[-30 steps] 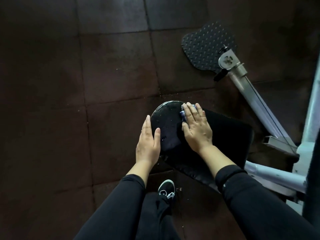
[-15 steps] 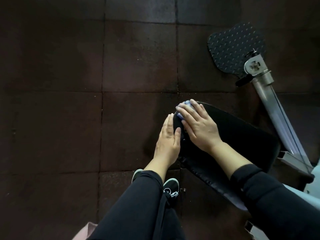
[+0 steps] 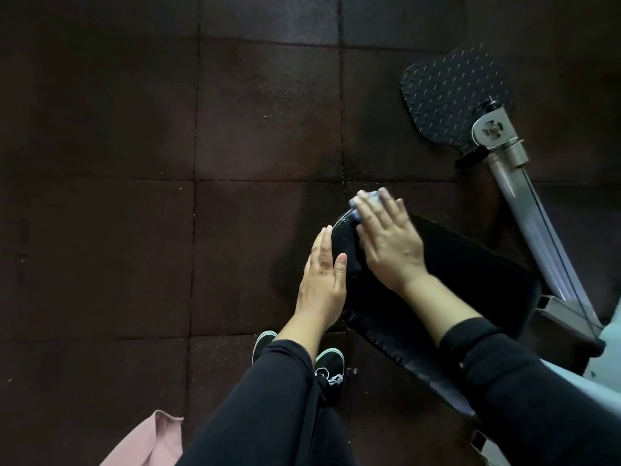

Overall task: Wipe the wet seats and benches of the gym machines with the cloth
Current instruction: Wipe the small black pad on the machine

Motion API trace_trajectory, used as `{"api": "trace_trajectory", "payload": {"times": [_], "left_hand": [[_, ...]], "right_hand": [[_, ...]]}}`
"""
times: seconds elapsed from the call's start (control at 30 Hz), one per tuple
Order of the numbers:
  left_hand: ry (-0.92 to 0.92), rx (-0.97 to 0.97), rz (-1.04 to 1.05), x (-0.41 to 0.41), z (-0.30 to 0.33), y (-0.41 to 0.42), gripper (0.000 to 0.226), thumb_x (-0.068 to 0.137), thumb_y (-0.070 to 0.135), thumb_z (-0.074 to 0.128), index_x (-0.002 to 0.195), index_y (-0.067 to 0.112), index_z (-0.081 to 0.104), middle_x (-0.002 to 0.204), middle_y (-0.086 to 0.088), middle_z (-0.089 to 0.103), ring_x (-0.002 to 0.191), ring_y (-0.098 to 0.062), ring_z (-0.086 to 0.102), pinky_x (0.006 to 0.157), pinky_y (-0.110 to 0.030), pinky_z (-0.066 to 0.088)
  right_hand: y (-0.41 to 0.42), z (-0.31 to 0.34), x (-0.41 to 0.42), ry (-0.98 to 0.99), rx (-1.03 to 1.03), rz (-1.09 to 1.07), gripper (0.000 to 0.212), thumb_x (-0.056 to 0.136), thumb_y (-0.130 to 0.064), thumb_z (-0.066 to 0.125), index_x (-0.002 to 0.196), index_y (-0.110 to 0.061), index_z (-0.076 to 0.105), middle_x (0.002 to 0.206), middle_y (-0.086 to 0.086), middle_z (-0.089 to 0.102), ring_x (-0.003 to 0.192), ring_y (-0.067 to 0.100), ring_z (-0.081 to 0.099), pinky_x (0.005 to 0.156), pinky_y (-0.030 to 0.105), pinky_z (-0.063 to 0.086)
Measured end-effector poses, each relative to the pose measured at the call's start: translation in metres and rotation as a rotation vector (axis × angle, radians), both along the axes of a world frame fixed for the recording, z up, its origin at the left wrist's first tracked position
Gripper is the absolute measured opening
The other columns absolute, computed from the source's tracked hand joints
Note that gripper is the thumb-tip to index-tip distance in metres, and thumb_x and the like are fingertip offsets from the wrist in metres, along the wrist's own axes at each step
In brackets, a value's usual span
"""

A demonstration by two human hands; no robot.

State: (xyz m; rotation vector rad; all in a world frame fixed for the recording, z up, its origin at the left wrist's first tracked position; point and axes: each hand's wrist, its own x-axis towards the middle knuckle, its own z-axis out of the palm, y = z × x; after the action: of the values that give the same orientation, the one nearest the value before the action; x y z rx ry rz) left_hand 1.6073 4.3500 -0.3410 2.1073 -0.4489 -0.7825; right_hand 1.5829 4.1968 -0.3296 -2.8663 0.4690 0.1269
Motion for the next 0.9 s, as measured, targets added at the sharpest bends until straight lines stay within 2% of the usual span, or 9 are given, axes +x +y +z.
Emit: {"api": "trace_trajectory", "payload": {"times": [0.1, 0.2, 0.37, 0.47, 0.6, 0.67, 0.77, 0.83, 0.9], "left_hand": [[-0.003, -0.01, -0.013, 0.0, 0.001, 0.001, 0.055, 0.103, 0.034, 0.031, 0.154, 0.025, 0.011, 0.16, 0.004, 0.015, 0.143, -0.014, 0.021, 0.109, -0.016, 0.016], [0.001, -0.015, -0.021, 0.0, 0.002, 0.001, 0.055, 0.103, 0.037, 0.03, 0.154, 0.027, 0.01, 0.16, 0.006, 0.014, 0.143, -0.012, 0.02, 0.11, -0.02, 0.018], [0.032, -0.01, -0.037, 0.003, 0.004, -0.001, 0.056, 0.103, 0.038, 0.029, 0.154, 0.03, 0.006, 0.161, 0.009, 0.009, 0.144, -0.01, 0.017, 0.111, -0.024, 0.021], [0.05, -0.007, -0.045, 0.003, 0.005, 0.0, 0.056, 0.103, 0.038, 0.028, 0.154, 0.03, 0.005, 0.161, 0.01, 0.007, 0.145, -0.01, 0.016, 0.111, -0.024, 0.02], [0.132, -0.062, -0.019, 0.006, 0.009, 0.006, 0.051, 0.105, 0.035, 0.026, 0.153, 0.032, 0.011, 0.16, 0.012, 0.013, 0.144, -0.004, 0.018, 0.107, -0.015, 0.017], [0.146, -0.07, 0.033, 0.008, 0.013, 0.009, 0.052, 0.103, 0.04, 0.025, 0.153, 0.026, 0.018, 0.159, 0.008, 0.02, 0.143, -0.004, 0.021, 0.106, -0.011, 0.017], [-0.061, -0.036, 0.071, 0.01, 0.023, 0.007, 0.068, 0.096, 0.051, 0.024, 0.153, 0.014, 0.017, 0.161, -0.001, 0.014, 0.143, -0.003, 0.015, 0.109, -0.008, 0.012], [-0.234, -0.032, 0.001, 0.013, 0.027, -0.004, 0.071, 0.095, 0.05, 0.029, 0.152, 0.008, 0.021, 0.16, -0.007, 0.017, 0.145, -0.011, 0.015, 0.116, -0.017, 0.01], [-0.363, -0.003, -0.164, 0.014, 0.029, -0.018, 0.071, 0.092, 0.048, 0.036, 0.148, 0.005, 0.031, 0.156, -0.01, 0.029, 0.145, -0.02, 0.023, 0.119, -0.034, 0.015]], "right_hand": [[0.012, 0.004, -0.03, -0.041, 0.013, 0.125, 0.049, 0.099, -0.031, 0.03, 0.145, -0.017, 0.034, 0.152, -0.003, 0.029, 0.144, 0.022, 0.017, 0.118, 0.038, 0.011], [-0.006, 0.005, -0.06, -0.035, 0.013, 0.117, 0.05, 0.099, -0.032, 0.03, 0.147, -0.019, 0.029, 0.153, -0.004, 0.029, 0.145, 0.022, 0.017, 0.118, 0.039, 0.012], [-0.036, 0.003, -0.053, 0.063, 0.031, -0.149, 0.054, 0.094, -0.037, 0.028, 0.145, -0.019, 0.034, 0.152, 0.002, 0.034, 0.143, 0.021, 0.017, 0.117, 0.031, 0.0], [-0.022, 0.005, -0.021, 0.065, 0.042, -0.268, 0.06, 0.092, -0.042, 0.02, 0.145, -0.019, 0.035, 0.153, -0.001, 0.031, 0.145, 0.024, 0.018, 0.116, 0.035, -0.002], [0.018, 0.011, -0.001, 0.047, 0.135, -0.158, 0.063, 0.091, -0.043, 0.014, 0.149, -0.02, 0.023, 0.156, -0.007, 0.015, 0.146, 0.017, 0.002, 0.116, 0.033, -0.01], [0.032, 0.017, -0.006, 0.022, 0.272, -0.064, 0.061, 0.092, -0.041, 0.015, 0.149, -0.02, 0.02, 0.156, -0.009, 0.011, 0.146, 0.012, -0.004, 0.117, 0.032, -0.013], [0.035, 0.025, -0.021, -0.091, 0.486, -0.056, 0.055, 0.095, -0.032, 0.023, 0.148, -0.018, 0.026, 0.156, -0.006, 0.02, 0.146, 0.008, 0.004, 0.118, 0.031, -0.009], [0.023, 0.025, -0.034, -0.178, 0.432, -0.173, 0.054, 0.093, -0.028, 0.027, 0.145, -0.015, 0.034, 0.153, -0.004, 0.026, 0.145, 0.011, 0.013, 0.119, 0.032, -0.004], [0.007, 0.022, -0.045, -0.19, 0.304, -0.366, 0.055, 0.09, -0.028, 0.03, 0.143, -0.015, 0.039, 0.153, -0.001, 0.029, 0.145, 0.018, 0.018, 0.118, 0.037, -0.001]]}}
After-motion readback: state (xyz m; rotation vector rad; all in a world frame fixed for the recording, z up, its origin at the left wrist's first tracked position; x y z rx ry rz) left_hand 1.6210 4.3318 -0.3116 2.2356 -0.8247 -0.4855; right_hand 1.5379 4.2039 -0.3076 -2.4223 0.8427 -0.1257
